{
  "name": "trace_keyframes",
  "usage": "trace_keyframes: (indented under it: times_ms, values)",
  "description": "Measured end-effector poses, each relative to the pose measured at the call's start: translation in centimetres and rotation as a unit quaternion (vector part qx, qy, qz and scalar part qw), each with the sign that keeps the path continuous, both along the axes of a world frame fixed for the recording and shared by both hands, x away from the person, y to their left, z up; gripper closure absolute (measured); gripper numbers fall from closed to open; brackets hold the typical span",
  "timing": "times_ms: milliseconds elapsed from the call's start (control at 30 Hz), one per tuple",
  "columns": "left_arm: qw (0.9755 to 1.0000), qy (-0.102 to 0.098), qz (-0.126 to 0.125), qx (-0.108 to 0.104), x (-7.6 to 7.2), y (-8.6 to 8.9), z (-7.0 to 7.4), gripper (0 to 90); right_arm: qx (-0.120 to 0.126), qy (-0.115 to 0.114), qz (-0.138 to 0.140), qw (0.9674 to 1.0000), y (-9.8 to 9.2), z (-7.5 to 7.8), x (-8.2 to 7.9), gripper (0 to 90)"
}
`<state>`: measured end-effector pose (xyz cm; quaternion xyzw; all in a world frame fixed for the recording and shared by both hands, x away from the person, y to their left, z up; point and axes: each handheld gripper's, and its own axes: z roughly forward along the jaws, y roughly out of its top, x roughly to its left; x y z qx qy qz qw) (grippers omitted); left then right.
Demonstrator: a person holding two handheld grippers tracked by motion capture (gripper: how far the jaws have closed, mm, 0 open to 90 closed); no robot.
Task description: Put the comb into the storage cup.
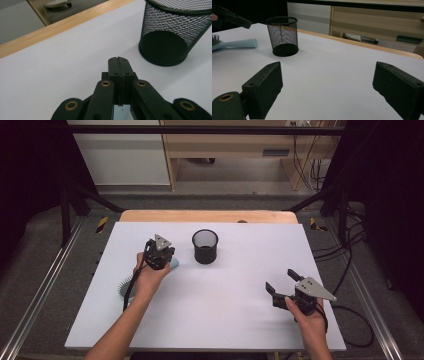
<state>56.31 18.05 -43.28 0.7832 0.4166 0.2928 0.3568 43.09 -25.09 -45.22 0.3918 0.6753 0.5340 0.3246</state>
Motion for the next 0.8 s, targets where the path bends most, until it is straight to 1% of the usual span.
trace_keyframes:
  times_ms: [67,100,133,167,300,433,533,567,667,800]
  values:
    - [1.0000,0.003,0.003,-0.001,0.1,0.0,-0.2,89.9,0.001,0.000,0.001,1.0000,0.0,0.0,0.0,9.3]
    - [1.0000,0.005,0.004,0.005,0.2,-0.1,-0.6,89.9,0.000,0.000,0.002,1.0000,0.0,0.0,-0.1,9.3]
    - [1.0000,0.005,0.004,0.005,0.2,-0.1,-0.6,89.9,0.000,0.000,0.002,1.0000,0.0,0.0,-0.1,9.3]
    - [0.9999,0.005,0.001,0.013,0.3,-0.1,-0.8,89.9,-0.001,-0.001,0.002,1.0000,0.0,0.0,-0.1,9.3]
    - [0.9996,0.008,-0.001,0.027,0.4,-0.1,-1.2,89.9,0.001,0.001,0.003,1.0000,0.1,0.0,0.0,9.3]
    - [0.9996,0.010,0.002,0.028,0.6,0.0,-1.3,90.0,0.000,0.001,0.003,1.0000,0.1,0.0,-0.1,9.3]
    - [0.9994,0.019,0.004,0.028,0.7,0.1,-1.6,89.9,0.001,0.001,0.003,1.0000,0.1,0.0,-0.1,9.3]
    - [0.9994,0.023,0.002,0.024,0.7,0.0,-1.6,90.0,0.002,0.002,0.004,1.0000,0.1,0.0,-0.1,9.3]
    - [0.9993,0.024,0.003,0.027,0.8,0.0,-1.7,90.0,0.002,0.002,0.005,1.0000,0.1,0.0,-0.1,9.3]
    - [0.9992,0.031,0.009,0.023,1.0,0.0,-1.9,89.9,0.002,0.002,0.007,1.0000,0.2,0.0,-0.1,9.9]
